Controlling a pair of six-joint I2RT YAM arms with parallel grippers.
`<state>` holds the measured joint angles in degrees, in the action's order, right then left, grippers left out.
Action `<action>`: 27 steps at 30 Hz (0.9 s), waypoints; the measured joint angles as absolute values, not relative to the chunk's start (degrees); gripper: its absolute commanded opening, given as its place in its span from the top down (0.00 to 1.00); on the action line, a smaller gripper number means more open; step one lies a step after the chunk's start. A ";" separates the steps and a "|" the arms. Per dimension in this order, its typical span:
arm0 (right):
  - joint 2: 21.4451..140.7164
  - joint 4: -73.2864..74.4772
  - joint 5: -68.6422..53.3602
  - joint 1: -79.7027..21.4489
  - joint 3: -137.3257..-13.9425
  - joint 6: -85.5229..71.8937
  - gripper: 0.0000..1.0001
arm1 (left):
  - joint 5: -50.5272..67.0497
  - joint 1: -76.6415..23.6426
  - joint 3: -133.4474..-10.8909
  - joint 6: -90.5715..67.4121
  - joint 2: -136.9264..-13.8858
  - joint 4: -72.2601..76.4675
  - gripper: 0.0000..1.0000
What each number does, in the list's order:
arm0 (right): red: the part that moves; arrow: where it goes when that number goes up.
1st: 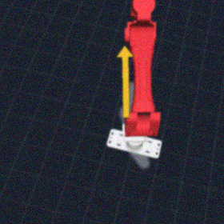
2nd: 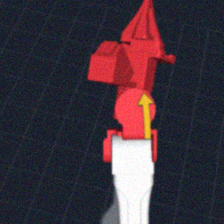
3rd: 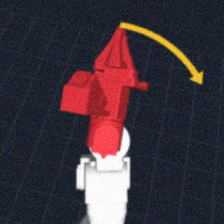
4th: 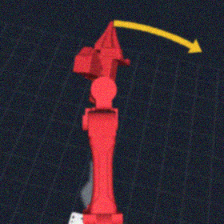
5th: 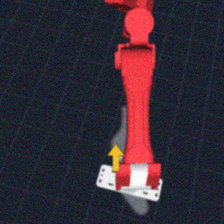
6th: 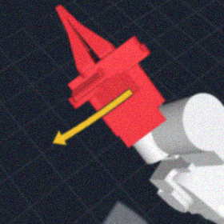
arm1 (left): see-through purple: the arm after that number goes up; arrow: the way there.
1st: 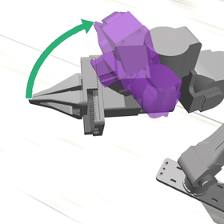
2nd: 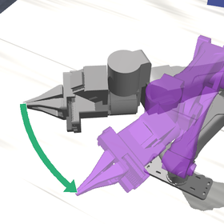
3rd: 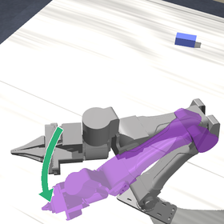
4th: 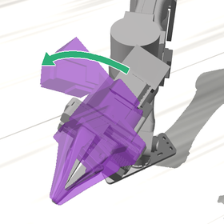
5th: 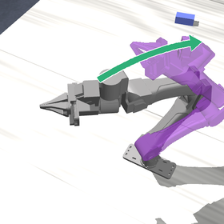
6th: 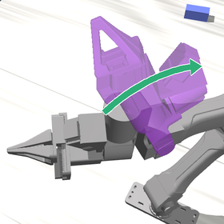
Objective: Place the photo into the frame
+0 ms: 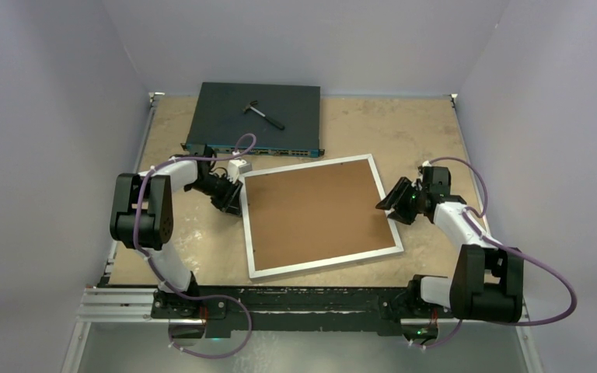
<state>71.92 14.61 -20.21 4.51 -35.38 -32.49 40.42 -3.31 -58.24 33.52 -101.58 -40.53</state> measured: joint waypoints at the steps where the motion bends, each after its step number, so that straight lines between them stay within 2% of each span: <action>1: 71.88 14.74 -20.21 4.51 -35.40 -32.49 0.44 | 40.42 -3.31 -58.24 33.52 -101.58 -40.53 0.77; 27: 71.18 16.86 -20.12 4.21 -35.44 -32.27 0.44 | 40.49 -3.53 -58.13 32.51 -101.58 -39.51 0.79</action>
<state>71.18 16.86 -20.12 4.21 -35.44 -32.27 40.49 -3.53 -58.13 32.51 -101.58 -39.51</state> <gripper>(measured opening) 0.561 0.218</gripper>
